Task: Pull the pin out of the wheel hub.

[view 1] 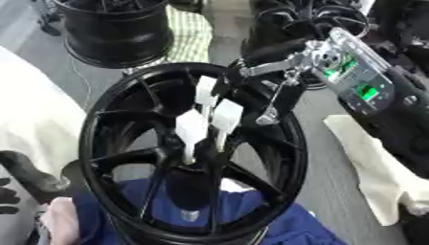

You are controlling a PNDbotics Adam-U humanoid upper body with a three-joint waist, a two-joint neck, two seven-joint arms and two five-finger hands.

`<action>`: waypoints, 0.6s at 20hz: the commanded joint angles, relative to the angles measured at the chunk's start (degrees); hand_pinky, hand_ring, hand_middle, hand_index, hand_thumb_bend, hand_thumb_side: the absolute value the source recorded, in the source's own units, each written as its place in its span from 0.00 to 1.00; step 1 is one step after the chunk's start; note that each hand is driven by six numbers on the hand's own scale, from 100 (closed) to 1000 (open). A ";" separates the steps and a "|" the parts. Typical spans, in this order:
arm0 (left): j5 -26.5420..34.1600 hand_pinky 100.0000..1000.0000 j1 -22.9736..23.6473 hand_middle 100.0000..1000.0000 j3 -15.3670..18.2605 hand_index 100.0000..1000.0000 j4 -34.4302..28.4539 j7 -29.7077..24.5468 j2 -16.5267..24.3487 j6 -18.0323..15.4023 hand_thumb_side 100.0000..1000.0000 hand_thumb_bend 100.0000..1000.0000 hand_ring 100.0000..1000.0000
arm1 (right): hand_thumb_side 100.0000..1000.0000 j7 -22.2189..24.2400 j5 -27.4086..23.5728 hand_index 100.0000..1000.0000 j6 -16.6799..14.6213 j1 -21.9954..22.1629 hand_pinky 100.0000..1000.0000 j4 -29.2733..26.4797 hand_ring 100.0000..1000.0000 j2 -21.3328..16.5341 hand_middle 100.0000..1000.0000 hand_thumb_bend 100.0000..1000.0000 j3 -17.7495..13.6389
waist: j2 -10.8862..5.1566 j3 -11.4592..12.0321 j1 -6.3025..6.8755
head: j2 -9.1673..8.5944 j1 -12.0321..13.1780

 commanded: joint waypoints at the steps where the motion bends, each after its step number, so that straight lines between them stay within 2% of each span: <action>1: -0.21 0.57 -0.64 0.51 -0.18 0.72 -0.94 -0.16 0.34 -0.15 0.54 0.00 0.59 | 0.00 0.01 0.60 0.90 -0.47 -0.91 0.82 0.31 0.89 -0.60 0.84 0.19 -0.43 | -0.30 0.02 0.37 | -0.58 -0.04; 12: -0.21 0.57 -0.75 0.51 -0.24 0.72 -1.03 -0.31 0.25 -0.13 0.54 0.00 0.59 | 0.00 0.01 0.59 0.87 -1.03 -0.79 0.81 1.41 0.88 0.73 0.81 0.18 0.44 | -0.13 0.42 0.28 | -0.59 -0.11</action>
